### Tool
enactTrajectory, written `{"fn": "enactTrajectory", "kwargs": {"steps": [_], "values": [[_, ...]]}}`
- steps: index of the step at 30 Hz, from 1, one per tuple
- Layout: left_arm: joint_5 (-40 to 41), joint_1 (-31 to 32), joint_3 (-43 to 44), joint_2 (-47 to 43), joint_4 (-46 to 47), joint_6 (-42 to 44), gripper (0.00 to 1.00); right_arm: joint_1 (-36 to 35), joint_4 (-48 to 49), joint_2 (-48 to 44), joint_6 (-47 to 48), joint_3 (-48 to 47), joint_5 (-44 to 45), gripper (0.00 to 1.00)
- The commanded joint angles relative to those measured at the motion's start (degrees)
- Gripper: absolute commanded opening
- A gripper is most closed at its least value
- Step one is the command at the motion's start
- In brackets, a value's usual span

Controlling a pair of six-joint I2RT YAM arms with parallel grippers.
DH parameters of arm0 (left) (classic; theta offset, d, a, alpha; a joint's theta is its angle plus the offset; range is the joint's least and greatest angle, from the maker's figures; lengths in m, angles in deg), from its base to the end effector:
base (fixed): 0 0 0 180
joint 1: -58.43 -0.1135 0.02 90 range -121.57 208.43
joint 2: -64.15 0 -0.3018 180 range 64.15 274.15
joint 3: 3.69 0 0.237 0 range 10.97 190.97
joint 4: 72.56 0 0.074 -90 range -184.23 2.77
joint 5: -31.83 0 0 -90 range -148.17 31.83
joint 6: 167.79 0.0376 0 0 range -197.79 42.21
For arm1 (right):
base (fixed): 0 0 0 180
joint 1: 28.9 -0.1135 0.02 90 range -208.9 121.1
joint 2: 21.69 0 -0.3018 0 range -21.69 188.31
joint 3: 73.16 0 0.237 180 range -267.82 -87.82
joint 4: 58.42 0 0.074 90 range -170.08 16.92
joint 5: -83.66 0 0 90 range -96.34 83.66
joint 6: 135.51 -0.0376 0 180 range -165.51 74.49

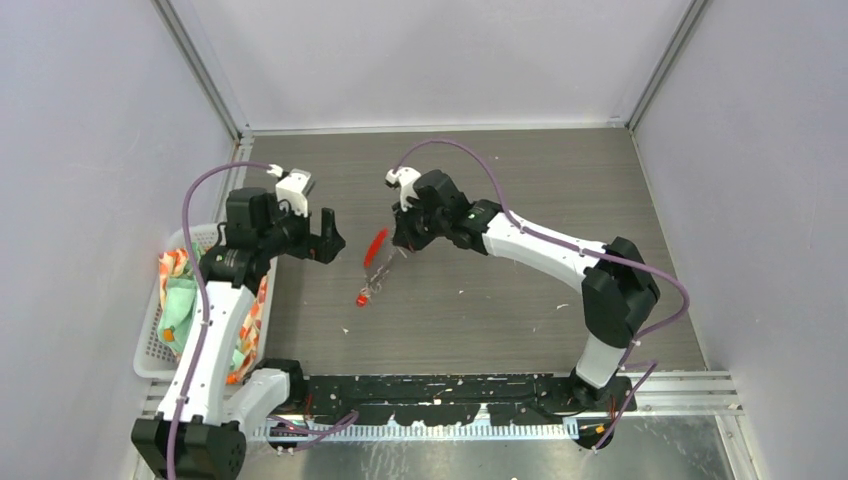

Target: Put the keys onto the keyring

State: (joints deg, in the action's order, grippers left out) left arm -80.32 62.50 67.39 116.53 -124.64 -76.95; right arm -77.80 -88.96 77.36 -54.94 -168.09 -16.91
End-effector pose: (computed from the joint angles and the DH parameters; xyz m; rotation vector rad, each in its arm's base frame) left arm 0.1497 -0.0249 0.3687 0.3151 2.1147 -0.4483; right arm 0.2546 0.3023 0.3314 -0.8698 2.0986 0.7631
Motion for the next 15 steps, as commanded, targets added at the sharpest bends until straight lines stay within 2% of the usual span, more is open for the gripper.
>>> {"fn": "enactTrajectory", "kwargs": {"steps": [1, 8, 15], "values": [[-2.13, -0.38, 2.08, 5.59, -5.69, 5.95, 1.00, 2.52, 3.03, -2.28, -0.25, 4.55, 1.50, 0.01], [-0.82, -0.38, 7.27, 17.77, -11.79, 10.74, 1.00, 8.26, 4.01, -7.17, -4.36, 16.87, 12.14, 0.01], [-2.25, -0.38, 4.91, 16.41, -6.23, 10.55, 1.00, 16.12, 4.70, -10.08, -7.13, 24.95, 16.52, 0.01]]}}
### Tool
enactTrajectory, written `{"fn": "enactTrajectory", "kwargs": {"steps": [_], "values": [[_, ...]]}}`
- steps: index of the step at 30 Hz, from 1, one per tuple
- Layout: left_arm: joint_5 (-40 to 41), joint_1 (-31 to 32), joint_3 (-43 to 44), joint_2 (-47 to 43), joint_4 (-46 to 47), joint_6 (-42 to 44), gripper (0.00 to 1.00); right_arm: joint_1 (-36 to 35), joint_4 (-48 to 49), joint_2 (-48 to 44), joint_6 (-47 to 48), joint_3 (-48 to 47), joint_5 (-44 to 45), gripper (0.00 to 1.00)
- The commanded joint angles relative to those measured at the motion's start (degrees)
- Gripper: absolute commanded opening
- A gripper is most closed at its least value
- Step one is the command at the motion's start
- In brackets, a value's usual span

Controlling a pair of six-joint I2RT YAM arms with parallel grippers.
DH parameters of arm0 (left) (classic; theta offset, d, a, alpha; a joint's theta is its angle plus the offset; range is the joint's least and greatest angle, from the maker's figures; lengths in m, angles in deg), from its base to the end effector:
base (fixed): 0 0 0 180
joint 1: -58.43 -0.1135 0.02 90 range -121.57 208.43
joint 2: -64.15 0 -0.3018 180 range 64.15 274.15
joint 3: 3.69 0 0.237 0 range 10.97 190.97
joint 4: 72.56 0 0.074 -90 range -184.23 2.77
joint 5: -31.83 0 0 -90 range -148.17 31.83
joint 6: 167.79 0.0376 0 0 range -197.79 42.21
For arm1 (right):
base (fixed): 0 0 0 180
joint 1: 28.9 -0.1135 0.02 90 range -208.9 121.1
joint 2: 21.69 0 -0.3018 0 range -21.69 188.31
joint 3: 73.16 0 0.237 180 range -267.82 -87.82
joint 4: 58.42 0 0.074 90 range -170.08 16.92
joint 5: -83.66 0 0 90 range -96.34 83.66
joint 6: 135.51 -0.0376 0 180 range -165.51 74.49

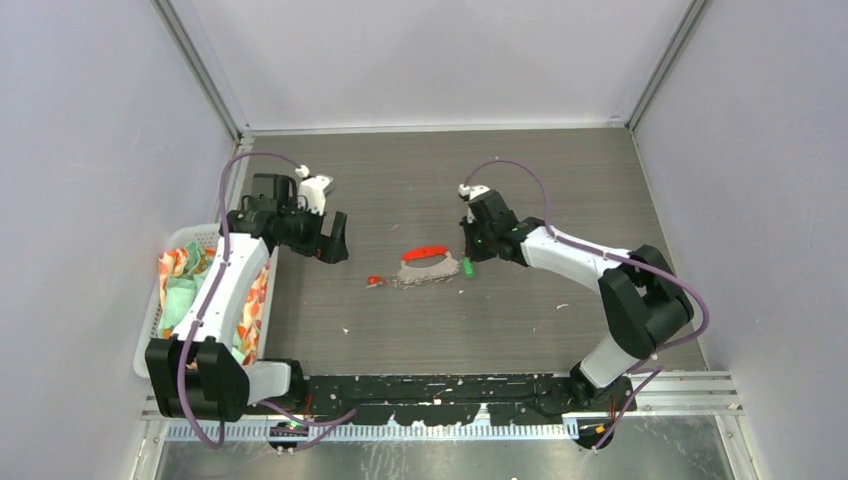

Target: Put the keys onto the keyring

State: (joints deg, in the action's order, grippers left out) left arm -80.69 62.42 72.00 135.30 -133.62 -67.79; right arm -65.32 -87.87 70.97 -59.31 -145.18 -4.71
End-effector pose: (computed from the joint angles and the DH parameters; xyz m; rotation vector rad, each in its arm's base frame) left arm 0.2172 -0.0296 0.3272 0.4536 2.4663 -0.4582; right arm 0.2641 0.1935 0.2458 -0.4732 2.4312 0.3497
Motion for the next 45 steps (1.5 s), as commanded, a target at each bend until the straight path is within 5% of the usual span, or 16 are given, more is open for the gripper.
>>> {"fn": "enactTrajectory", "kwargs": {"steps": [1, 3, 5, 6, 7, 15, 24, 30, 39, 41, 45], "values": [[-2.25, -0.30, -0.04, -2.34, 3.39, 1.08, 1.00, 4.59, 4.11, -3.67, -3.10, 2.56, 3.24, 0.03], [-2.74, -0.29, -0.85, -2.25, 4.84, 0.33, 1.00, 5.57, 3.92, -3.24, -3.66, 2.27, 1.07, 0.20], [-2.59, -0.30, -2.08, -2.40, 6.37, 0.20, 1.00, 5.66, 2.22, -2.78, -3.58, 1.01, -0.74, 0.55], [-2.19, -0.29, -2.66, -2.49, 7.68, 0.31, 1.00, 5.71, 1.22, -2.83, -3.64, 0.13, -0.84, 0.89], [-1.82, -0.30, -3.25, -2.51, 8.50, 0.55, 1.00, 5.67, 0.48, -3.18, -3.75, -0.23, -0.84, 0.98], [-0.69, -3.38, -7.12, -0.11, 19.29, 0.92, 1.00, 13.94, 4.36, -16.18, -5.10, 6.21, 15.18, 1.00], [-12.18, -16.75, -22.09, 4.85, 54.74, -5.12, 1.00, 22.93, 34.10, -22.98, 5.96, 27.88, 37.27, 1.00], [-9.98, -16.87, -34.06, 6.63, 77.84, -5.50, 1.00, 26.19, 49.54, -16.90, 4.96, 33.69, 37.39, 1.00], [-7.58, -16.82, -42.64, 5.86, 93.93, -11.77, 1.00, 28.88, 65.61, -5.32, 8.15, 34.44, 32.61, 1.00], [-7.13, -16.76, -45.54, 6.94, 101.25, -14.23, 1.00, 30.19, 63.28, -6.24, 6.61, 34.33, 30.20, 1.00], [-2.27, -14.85, -50.22, 21.07, 125.91, -16.56, 1.00, 31.07, 80.26, -3.01, 5.74, 41.99, 28.59, 1.00]]}}
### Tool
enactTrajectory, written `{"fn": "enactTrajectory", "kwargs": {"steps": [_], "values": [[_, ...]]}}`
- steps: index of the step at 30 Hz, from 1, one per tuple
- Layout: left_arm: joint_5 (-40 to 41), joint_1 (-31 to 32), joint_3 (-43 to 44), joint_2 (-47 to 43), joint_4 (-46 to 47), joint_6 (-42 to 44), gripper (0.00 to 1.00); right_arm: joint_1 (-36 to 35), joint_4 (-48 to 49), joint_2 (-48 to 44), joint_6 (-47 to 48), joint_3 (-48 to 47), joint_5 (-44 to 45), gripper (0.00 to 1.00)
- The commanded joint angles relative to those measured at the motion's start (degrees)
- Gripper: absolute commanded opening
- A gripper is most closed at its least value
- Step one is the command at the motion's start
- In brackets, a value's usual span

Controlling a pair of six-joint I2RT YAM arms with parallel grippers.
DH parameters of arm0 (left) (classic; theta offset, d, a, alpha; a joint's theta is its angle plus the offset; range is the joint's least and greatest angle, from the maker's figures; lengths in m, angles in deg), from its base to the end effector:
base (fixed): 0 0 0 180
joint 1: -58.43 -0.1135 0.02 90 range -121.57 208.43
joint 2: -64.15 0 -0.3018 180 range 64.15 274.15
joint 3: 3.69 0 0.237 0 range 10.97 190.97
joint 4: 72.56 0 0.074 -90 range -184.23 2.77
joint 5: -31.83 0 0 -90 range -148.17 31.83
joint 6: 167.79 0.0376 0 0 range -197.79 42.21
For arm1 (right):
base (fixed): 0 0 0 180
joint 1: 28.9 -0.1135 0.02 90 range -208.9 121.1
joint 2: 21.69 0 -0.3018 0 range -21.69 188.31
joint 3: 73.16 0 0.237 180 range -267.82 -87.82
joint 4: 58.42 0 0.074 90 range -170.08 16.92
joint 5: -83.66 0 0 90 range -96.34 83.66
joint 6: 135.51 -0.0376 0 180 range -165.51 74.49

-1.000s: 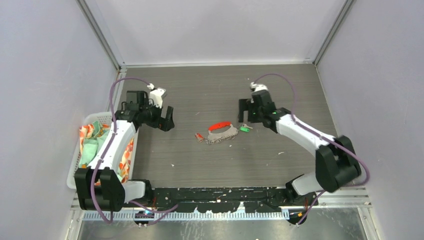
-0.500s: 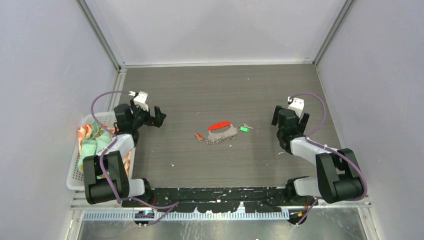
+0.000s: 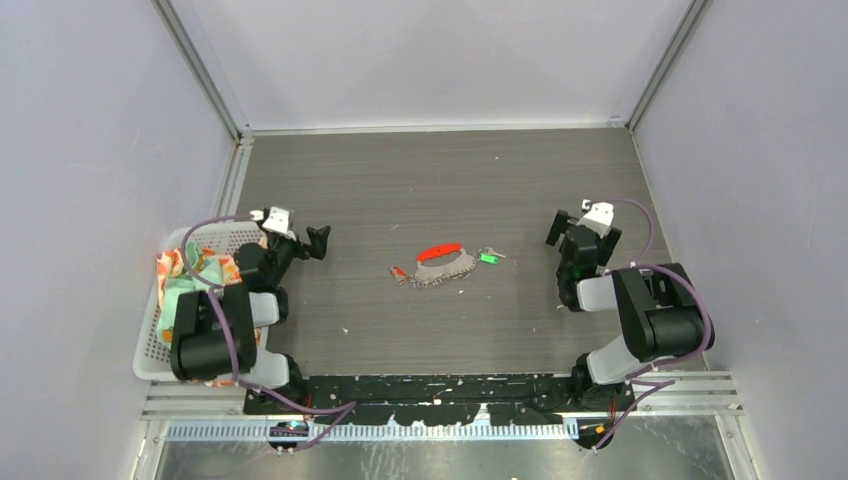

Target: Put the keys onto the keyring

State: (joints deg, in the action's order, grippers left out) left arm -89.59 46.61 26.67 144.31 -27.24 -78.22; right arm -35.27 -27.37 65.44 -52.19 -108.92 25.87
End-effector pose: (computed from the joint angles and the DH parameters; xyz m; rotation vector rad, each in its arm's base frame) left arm 0.2264 0.0273 0.2216 0.2420 1.6280 -0.2997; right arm 0.2527 0.0080 0.1930 0.3768 1.8490 -0.3844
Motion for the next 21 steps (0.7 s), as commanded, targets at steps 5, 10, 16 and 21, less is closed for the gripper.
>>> {"fn": "enactTrajectory", "kwargs": {"steps": [5, 10, 16, 21], "values": [[11.58, 4.26, 1.73, 9.24, 0.59, -3.14, 1.00, 1.99, 12.39, 3.13, -1.63, 1.65, -3.86, 1.00], [16.81, 8.47, 5.31, 8.92, -5.62, -0.20, 0.96, 5.58, 8.29, 1.88, -4.04, 0.78, -8.39, 1.00], [16.92, 8.47, 4.68, 8.88, -4.26, -0.36, 1.00, 5.58, 11.01, 2.05, -3.76, 1.82, -8.45, 1.00], [16.92, 8.47, 4.69, 8.81, -4.31, -0.36, 1.00, 5.59, 10.71, 1.90, -3.75, 1.73, -8.43, 1.00]]}}
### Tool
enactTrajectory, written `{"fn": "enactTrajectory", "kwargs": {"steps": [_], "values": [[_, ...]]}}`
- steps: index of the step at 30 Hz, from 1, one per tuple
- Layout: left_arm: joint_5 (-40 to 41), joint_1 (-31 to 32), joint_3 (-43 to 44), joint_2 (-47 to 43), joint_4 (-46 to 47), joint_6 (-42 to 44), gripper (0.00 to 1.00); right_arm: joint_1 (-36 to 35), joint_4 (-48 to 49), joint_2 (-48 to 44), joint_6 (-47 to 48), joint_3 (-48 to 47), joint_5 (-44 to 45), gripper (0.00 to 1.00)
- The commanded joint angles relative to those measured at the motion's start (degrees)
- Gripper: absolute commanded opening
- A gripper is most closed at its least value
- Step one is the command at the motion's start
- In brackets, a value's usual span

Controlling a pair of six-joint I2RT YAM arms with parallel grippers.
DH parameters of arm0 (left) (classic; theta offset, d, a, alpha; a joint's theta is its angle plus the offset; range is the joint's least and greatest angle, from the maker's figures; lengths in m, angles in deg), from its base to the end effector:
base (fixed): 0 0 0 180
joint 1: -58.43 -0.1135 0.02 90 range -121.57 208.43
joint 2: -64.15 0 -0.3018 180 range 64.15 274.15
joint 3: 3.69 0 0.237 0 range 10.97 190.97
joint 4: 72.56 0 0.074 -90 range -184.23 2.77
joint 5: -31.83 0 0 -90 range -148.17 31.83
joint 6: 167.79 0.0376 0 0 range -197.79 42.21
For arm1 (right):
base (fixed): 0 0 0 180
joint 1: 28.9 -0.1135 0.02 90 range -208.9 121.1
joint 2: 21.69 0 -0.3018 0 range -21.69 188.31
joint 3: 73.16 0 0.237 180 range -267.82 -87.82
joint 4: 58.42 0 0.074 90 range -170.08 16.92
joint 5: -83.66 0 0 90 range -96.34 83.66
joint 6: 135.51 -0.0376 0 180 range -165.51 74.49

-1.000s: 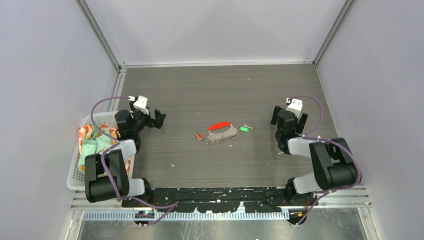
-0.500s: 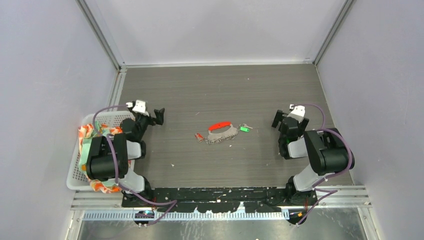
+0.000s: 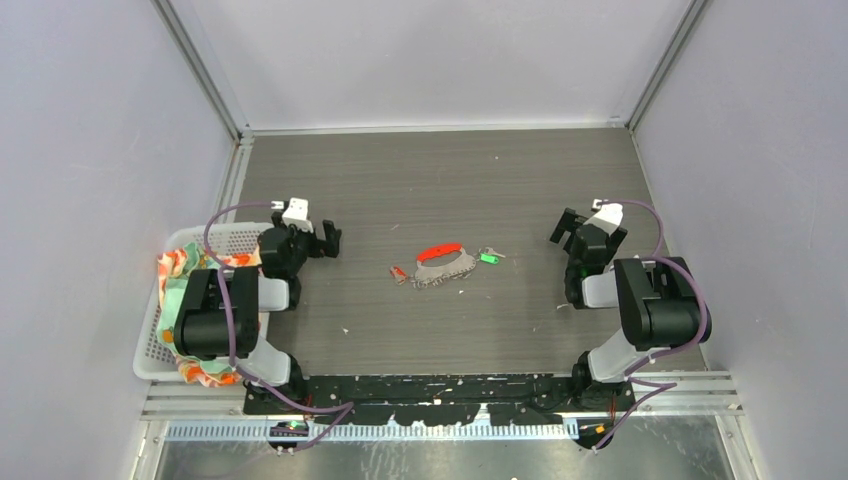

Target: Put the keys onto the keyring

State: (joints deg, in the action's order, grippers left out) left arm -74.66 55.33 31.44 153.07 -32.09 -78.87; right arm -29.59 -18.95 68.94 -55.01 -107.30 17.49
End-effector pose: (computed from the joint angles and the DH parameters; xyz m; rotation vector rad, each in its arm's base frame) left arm 0.2616 0.0035 0.1987 0.1396 1.7942 -0.2341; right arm 0.2580 -0.0121 0.1859 0.4248 1.8006 -0.2641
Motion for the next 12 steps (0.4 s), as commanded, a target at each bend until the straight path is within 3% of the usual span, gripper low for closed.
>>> {"fn": "enactTrajectory", "kwargs": {"steps": [1, 12], "values": [[2.01, -0.25, -0.08, 0.09, 0.46, 0.36, 1.00, -0.10, 2.30, -1.60, -0.95, 0.15, -0.05, 1.00], [3.15, 0.54, 0.16, -0.09, -0.46, 0.72, 1.00, -0.05, 2.30, -1.54, -0.91, 0.15, -0.09, 1.00]]}}
